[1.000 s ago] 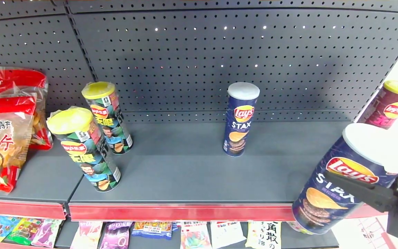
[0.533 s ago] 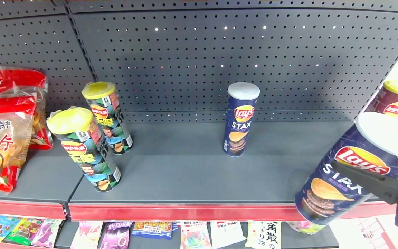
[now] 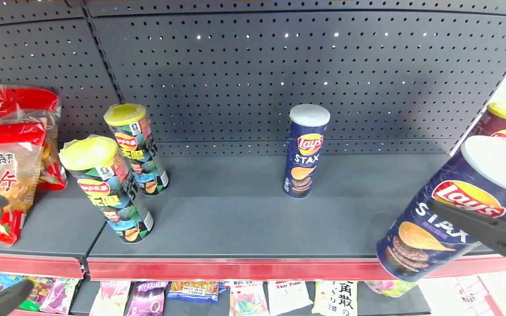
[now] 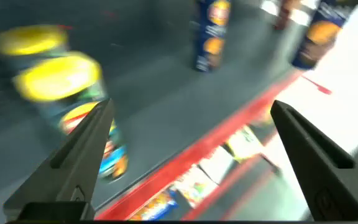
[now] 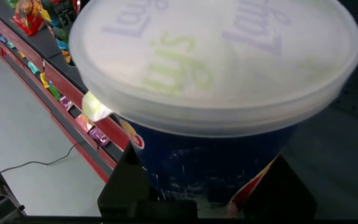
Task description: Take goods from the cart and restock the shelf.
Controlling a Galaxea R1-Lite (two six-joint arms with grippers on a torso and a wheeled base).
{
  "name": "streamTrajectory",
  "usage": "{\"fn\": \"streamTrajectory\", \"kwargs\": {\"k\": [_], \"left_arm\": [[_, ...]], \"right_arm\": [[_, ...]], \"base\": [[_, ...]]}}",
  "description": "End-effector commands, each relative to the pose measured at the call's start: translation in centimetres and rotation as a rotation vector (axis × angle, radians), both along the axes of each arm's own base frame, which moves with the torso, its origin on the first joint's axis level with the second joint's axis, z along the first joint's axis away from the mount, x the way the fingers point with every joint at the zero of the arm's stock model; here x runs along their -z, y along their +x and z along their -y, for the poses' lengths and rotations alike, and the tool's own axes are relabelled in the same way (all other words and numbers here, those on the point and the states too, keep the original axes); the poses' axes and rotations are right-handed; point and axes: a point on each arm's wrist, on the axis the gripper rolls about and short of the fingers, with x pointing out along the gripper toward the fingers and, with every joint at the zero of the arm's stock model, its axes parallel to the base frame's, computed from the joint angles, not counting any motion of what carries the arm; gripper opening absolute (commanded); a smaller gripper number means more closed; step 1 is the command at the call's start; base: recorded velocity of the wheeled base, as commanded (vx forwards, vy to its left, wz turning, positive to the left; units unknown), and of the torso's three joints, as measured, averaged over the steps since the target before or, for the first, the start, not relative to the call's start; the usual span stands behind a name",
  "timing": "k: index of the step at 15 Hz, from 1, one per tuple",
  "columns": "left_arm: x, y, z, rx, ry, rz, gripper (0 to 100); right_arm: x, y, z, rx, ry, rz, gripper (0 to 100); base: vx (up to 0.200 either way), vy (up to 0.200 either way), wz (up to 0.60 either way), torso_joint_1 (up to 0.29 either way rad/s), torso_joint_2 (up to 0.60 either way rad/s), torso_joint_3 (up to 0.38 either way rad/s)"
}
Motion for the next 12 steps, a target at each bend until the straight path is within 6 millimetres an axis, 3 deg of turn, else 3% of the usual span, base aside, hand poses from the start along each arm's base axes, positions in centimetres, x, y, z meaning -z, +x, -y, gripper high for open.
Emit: {"fn": "streamTrajectory", "kwargs": {"k": [1,5,7,8,9,12], "left_arm": [[-0.2,4.4,2.1,0.162,0.037,-0.112,100],[-1.6,8.1,5.2,0.286,0.057,-0.162,100],[-2.2,11.5,7.4,0.294,0.078,-0.181,100],[-2.3,11.7,7.6,0.293,0.078,-0.179,100],[-2.4,14.3,9.4,0.28,0.089,-0.181,100],[-2.2,17.2,13.0,0.306,0.111,-0.192,100]], "right_arm": [[-0.2,0.1,-0.1,-0.001,0.0,0.002,0],[-0.3,0.3,-0.1,0.004,0.001,0.004,0],[-0.5,0.2,0.0,0.022,0.003,0.011,0],[-0.5,0.2,0.0,0.024,0.003,0.011,0],[-0.5,0.3,0.0,0.025,0.004,0.014,0],[-0.5,0.4,0.0,0.028,0.003,0.009,0]], "base": [[0.0,0.0,0.0,0.0,0.0,0.0],[0.0,0.0,0.0,0.0,0.0,0.0],[0.0,0.0,0.0,0.0,0.0,0.0],[0.0,0.0,0.0,0.0,0.0,0.0],[0.0,0.0,0.0,0.0,0.0,0.0],[0.0,0.0,0.0,0.0,0.0,0.0]]}}
